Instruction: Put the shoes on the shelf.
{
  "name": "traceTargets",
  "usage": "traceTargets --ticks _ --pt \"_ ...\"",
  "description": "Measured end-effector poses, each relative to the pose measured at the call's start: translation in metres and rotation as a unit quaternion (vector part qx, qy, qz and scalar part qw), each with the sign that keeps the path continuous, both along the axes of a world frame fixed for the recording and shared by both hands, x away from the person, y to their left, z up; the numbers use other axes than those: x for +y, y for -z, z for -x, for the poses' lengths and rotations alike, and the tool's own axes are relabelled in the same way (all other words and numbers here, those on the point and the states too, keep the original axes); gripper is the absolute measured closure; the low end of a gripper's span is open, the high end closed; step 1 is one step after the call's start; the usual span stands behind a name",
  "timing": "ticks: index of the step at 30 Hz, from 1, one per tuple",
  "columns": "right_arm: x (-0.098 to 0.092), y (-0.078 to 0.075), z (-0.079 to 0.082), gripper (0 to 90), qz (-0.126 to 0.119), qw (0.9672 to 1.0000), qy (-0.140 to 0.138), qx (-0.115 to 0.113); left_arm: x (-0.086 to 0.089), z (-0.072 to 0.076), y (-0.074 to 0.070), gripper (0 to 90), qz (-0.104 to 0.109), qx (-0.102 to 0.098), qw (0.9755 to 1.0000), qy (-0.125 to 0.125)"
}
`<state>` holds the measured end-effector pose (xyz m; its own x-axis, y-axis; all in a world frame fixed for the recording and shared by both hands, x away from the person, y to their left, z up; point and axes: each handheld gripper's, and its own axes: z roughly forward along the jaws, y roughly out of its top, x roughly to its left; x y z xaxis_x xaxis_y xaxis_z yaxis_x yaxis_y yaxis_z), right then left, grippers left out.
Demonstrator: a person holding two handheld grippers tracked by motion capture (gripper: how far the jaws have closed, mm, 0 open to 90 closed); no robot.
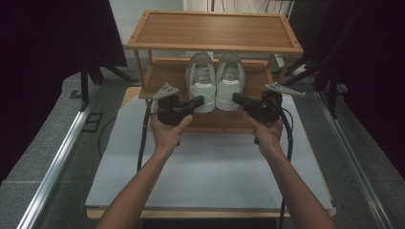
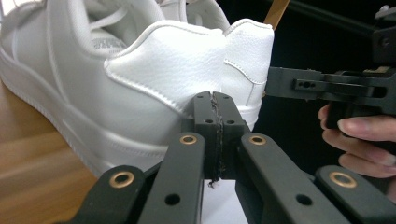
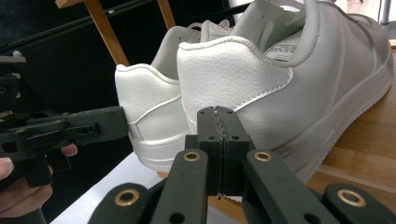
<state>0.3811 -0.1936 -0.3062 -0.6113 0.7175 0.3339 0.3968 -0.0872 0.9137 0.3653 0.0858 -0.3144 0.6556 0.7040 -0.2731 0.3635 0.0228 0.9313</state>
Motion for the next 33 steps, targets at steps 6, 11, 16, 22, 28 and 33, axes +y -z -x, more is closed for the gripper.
traceTargets --ticks 6,11,16,22,28,33 --pt "0.0 0.0 0.0 88.2 -0.003 1.0 0.002 -0.001 -0.001 -0.003 -0.002 90.0 0.005 0.004 1.0 0.002" --pt "0.0 0.0 0.001 87.1 -0.002 1.0 0.0 -0.002 -0.001 -0.008 0.0 90.0 0.006 -0.001 1.0 0.0" --pt "-0.001 0.001 0.0 87.1 -0.003 1.0 -0.002 -0.002 0.0 -0.01 0.0 90.0 0.01 0.001 0.9999 0.003" --pt "-0.001 0.002 0.0 87.0 -0.005 1.0 -0.003 -0.002 0.001 -0.01 0.002 90.0 0.019 0.004 0.9998 0.008" --pt "-0.001 0.003 0.001 86.9 -0.008 1.0 -0.002 -0.002 0.003 -0.006 0.004 83.7 0.038 0.004 0.9991 0.016" --pt "-0.004 0.003 0.007 84.0 -0.011 0.9998 0.001 -0.015 0.005 0.006 0.005 73.2 0.043 -0.01 0.9985 0.032"
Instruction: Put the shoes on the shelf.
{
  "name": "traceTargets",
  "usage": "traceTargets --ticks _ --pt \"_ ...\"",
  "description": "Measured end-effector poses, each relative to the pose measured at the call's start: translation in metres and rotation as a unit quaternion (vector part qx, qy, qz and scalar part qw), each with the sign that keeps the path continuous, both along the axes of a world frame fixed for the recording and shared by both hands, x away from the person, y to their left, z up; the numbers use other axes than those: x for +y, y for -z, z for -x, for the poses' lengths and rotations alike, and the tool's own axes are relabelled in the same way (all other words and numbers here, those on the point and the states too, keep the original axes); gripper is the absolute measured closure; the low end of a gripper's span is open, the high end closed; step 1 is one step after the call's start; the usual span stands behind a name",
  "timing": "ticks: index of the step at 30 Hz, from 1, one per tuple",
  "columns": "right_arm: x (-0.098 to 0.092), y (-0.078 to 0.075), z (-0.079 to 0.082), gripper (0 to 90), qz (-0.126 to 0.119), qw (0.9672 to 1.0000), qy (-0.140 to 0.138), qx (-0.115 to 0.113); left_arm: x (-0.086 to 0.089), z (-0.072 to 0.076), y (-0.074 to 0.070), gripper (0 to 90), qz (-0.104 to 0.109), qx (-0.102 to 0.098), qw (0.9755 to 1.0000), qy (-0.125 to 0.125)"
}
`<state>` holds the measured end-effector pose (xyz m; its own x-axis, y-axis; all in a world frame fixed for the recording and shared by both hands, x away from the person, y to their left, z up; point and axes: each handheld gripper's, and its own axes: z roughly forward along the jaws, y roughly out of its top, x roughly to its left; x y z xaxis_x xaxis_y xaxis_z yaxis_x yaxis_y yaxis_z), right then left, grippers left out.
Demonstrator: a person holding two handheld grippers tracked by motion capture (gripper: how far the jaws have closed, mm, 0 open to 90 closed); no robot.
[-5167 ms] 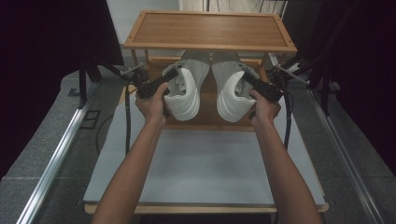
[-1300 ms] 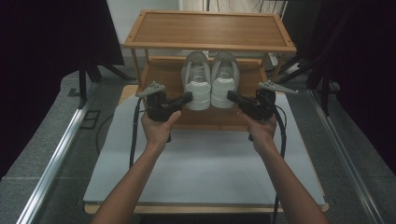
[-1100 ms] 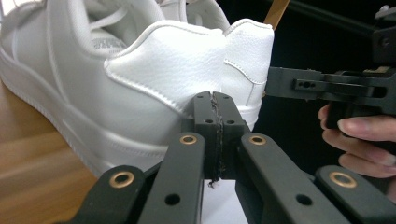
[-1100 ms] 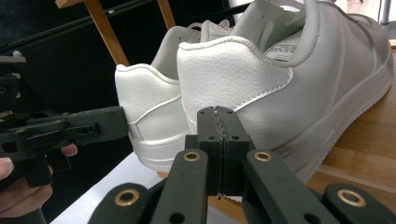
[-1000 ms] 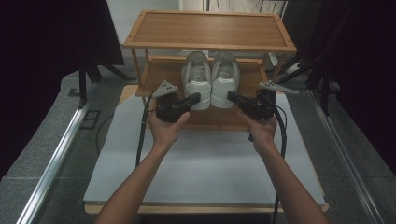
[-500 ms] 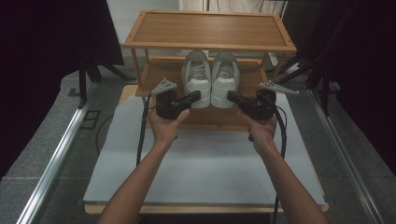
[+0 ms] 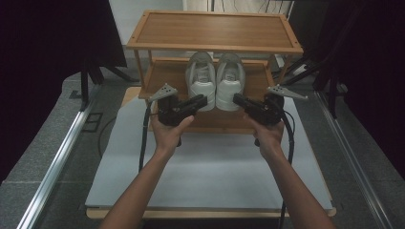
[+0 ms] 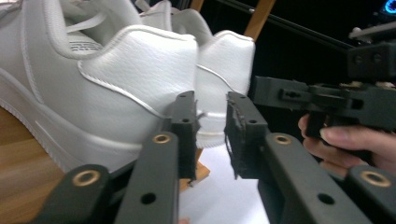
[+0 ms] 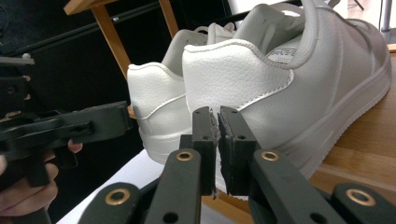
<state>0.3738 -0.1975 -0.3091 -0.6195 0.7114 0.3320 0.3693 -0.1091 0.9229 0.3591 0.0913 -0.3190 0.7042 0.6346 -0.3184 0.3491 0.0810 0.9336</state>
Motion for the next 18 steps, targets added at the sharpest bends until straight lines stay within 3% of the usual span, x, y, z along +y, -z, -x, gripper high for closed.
traceTargets --ticks 6,12,18 --pt "-0.005 0.007 0.01 75.0 0.015 0.9997 0.004 -0.018 0.004 0.02 0.005 60.8 -0.016 -0.02 0.9997 -0.004" --pt "-0.01 0.018 0.024 63.2 0.022 0.9992 -0.015 -0.028 0.006 0.032 0.01 51.2 -0.039 -0.032 0.9986 -0.015" --pt "-0.016 0.034 0.052 58.4 0.031 0.9982 -0.014 -0.049 0.008 0.051 0.021 46.3 -0.062 -0.04 0.9973 -0.005"
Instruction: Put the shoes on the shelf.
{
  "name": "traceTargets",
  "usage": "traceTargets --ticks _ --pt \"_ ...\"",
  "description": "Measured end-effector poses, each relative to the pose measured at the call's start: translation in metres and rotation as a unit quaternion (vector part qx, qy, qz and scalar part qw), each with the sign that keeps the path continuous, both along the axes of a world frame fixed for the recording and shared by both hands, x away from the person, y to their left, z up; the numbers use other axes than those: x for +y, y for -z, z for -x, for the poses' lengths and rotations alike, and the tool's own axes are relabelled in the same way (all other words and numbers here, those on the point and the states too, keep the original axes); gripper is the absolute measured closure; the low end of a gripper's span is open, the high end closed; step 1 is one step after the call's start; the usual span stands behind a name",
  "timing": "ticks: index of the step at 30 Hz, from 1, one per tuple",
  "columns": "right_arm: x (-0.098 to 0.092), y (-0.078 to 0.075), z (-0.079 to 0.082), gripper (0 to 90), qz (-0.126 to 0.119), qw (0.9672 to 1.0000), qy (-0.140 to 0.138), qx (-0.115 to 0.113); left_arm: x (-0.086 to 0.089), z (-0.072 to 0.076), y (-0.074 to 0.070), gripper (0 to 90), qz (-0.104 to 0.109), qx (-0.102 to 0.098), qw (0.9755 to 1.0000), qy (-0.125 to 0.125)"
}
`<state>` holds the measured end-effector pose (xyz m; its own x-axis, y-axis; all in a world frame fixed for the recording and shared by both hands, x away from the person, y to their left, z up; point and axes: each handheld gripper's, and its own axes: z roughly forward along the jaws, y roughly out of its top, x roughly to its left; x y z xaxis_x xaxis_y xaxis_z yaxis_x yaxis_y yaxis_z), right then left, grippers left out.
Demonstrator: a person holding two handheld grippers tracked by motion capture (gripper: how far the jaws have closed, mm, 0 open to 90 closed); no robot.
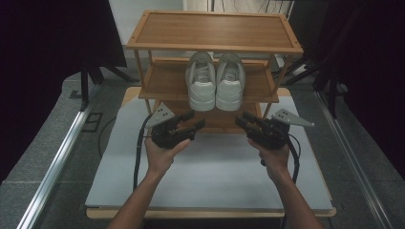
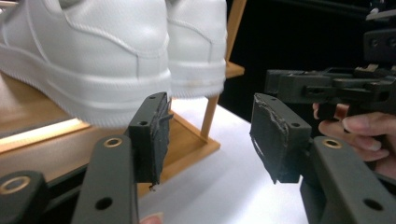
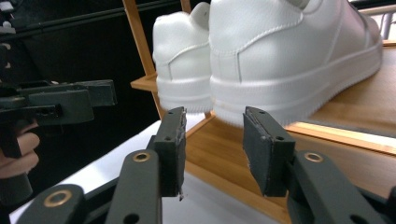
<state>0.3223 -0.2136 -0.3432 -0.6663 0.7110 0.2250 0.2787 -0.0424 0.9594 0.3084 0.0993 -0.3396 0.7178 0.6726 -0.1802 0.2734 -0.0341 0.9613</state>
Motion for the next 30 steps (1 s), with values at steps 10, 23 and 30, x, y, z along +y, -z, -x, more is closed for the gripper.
traceTargets --ticks 10,23,30 --pt "-0.019 0.03 0.036 54.2 0.001 0.9999 0.008 -0.011 0.018 0.026 0.034 43.6 -0.013 0.022 0.9996 0.008" --pt "-0.046 0.074 0.052 53.9 -0.009 0.9994 0.02 0.027 0.043 0.03 0.077 41.7 -0.017 0.074 0.997 -0.008" --pt "-0.045 0.078 0.055 49.2 -0.006 0.9994 0.021 0.026 0.047 0.033 0.079 37.7 -0.026 0.076 0.9967 -0.012"
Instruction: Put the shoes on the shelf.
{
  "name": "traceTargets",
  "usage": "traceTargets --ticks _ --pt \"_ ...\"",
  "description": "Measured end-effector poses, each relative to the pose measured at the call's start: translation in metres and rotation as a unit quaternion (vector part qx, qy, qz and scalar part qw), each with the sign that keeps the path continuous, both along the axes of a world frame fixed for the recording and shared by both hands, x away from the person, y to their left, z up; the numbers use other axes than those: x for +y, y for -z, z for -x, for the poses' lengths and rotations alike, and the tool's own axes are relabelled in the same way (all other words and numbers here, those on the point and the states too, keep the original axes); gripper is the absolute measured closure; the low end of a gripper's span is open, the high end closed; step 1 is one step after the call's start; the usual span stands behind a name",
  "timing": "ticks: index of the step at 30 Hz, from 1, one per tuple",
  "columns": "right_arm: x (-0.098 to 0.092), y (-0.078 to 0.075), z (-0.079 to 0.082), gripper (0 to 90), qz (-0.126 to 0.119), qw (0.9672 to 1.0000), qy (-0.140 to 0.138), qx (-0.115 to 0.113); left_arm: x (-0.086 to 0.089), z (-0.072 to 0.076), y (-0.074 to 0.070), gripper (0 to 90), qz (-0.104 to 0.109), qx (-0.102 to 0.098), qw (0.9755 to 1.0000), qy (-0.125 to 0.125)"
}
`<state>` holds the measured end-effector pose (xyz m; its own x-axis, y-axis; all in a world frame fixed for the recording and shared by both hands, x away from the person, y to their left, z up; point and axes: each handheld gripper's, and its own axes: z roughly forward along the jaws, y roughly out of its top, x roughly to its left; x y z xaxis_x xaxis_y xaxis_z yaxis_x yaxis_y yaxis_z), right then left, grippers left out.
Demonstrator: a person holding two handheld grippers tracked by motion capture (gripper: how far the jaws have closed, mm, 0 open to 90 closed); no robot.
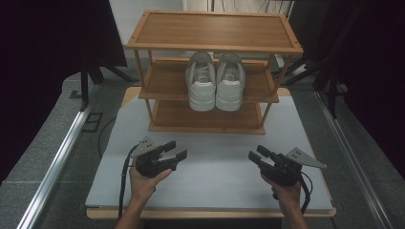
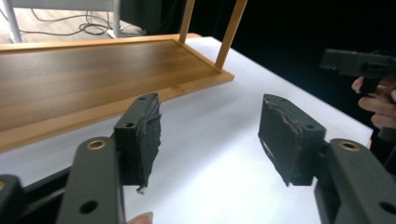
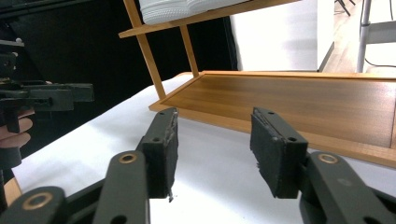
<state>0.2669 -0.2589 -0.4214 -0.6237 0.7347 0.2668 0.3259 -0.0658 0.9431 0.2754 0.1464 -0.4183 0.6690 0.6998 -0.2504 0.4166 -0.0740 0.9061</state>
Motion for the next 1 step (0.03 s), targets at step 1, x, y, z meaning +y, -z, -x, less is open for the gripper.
traceTargets --ticks 1 --pt "0.0002 0.0003 0.0006 47.2 0.001 1.0 -0.001 0.002 0.001 0.0 0.0022 36.5 -0.002 0.006 1.0 0.001"
